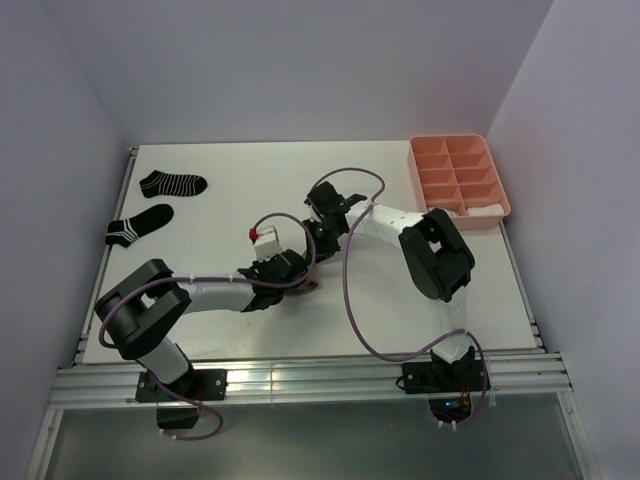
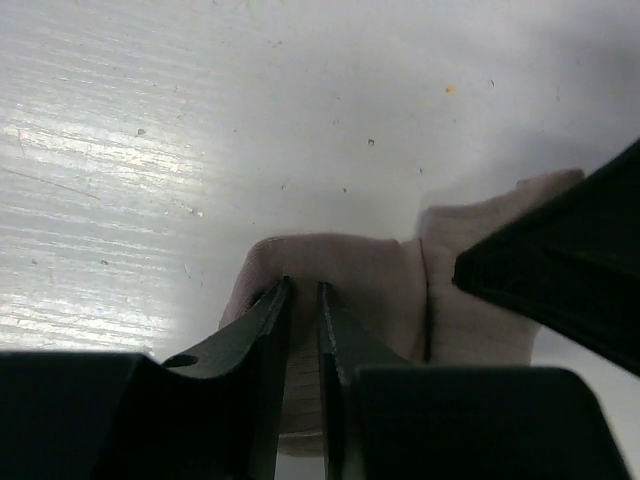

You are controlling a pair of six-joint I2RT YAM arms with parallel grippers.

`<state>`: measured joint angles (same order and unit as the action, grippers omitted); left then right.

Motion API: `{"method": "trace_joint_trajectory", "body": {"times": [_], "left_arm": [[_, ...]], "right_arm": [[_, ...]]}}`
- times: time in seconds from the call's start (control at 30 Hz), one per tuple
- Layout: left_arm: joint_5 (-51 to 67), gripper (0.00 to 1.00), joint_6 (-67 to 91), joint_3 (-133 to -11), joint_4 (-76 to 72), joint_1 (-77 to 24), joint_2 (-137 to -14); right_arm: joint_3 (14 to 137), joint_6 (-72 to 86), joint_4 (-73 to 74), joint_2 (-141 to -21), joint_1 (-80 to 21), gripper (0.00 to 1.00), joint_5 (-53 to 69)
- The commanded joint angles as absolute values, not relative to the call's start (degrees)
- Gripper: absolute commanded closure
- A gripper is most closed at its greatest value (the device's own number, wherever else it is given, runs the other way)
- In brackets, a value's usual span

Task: Roll the socks
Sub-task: Roll the sock at the center of the board.

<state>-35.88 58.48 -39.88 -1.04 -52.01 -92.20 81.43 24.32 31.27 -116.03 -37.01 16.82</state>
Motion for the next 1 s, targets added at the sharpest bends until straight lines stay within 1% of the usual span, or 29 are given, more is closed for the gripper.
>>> {"method": "trace_joint_trajectory", "body": {"times": [0.0, 0.13, 0.3, 0.43, 0.5, 0.6, 0.8, 0.87, 0.97], "left_arm": [[-31.8, 0.78, 61.9, -40.3, 1.8, -50.6, -94.7], [-31.5, 0.78, 62.1, -39.5, 1.8, -48.5, -94.7], [-32.0, 0.79, 62.4, -40.5, 4.1, -48.2, -95.7], [-31.5, 0.79, 62.7, -40.7, 4.7, -48.0, -96.7], [-31.4, 0.79, 62.8, -40.9, 4.8, -48.0, -97.2], [-30.7, 0.79, 62.7, -40.8, 4.6, -48.0, -97.5], [-29.9, 0.79, 63.3, -40.3, 4.4, -48.0, -98.7], [-29.8, 0.79, 63.5, -40.3, 4.6, -47.9, -99.1], [-30.1, 0.79, 63.3, -40.9, 4.6, -47.8, -98.8]], "right_arm": [[78.3, 20.3, 31.2, -114.3, -36.5, 1.0, 20.4], [77.5, 18.3, 32.8, -113.0, -35.7, 1.0, 22.5], [73.6, 19.4, 29.4, -108.7, -31.7, 1.0, 28.1], [73.0, 18.5, 30.1, -107.4, -30.7, 1.0, 27.9], [71.6, 19.7, 28.0, -106.0, -30.3, 1.0, 30.3], [67.9, 23.8, 21.0, -103.7, -29.2, 1.0, 33.4], [65.4, 25.1, 15.5, -100.5, -27.8, 1.0, 37.5], [65.4, 24.1, 15.8, -101.1, -27.9, 1.0, 38.0], [66.7, 21.5, 20.6, -103.6, -28.2, 1.0, 35.5]]}}
